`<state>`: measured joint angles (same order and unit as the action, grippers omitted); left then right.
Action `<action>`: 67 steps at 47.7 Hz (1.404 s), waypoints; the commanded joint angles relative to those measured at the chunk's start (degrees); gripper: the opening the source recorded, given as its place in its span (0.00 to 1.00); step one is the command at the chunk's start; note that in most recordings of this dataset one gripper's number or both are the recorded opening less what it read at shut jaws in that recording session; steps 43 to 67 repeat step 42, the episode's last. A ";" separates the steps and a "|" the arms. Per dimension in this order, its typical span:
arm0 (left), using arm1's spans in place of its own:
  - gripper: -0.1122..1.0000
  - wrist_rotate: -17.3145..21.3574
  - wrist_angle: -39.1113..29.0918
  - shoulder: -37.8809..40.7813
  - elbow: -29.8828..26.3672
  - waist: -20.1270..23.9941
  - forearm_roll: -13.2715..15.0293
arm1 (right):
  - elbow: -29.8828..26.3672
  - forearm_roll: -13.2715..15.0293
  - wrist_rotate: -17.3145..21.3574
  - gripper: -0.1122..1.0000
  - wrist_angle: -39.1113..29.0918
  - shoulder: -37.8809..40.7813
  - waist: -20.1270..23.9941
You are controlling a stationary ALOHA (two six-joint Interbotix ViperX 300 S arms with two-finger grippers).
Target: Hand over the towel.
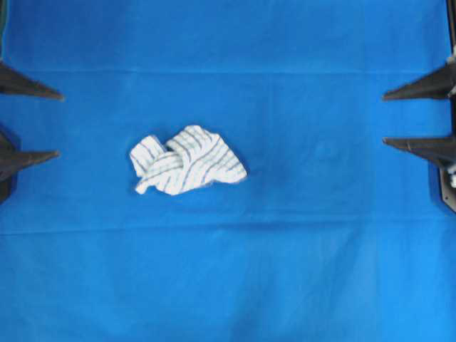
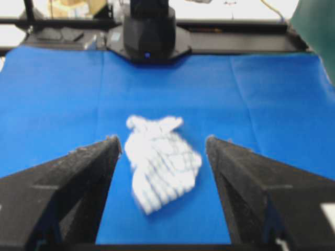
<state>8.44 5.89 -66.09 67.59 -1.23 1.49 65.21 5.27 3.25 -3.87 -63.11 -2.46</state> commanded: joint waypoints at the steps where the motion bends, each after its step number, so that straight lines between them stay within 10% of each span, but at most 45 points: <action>1: 0.94 0.00 0.00 -3.60 2.81 0.35 -0.09 | 3.08 0.00 0.00 0.73 0.70 -3.52 0.00; 17: 0.93 -0.62 -0.79 -10.99 11.60 0.70 -0.09 | 10.90 0.09 0.00 0.72 5.19 -6.24 0.00; 67: 0.93 -0.79 -1.58 -11.25 11.51 0.70 -0.09 | 10.81 -0.26 0.35 0.71 5.71 -5.98 -0.18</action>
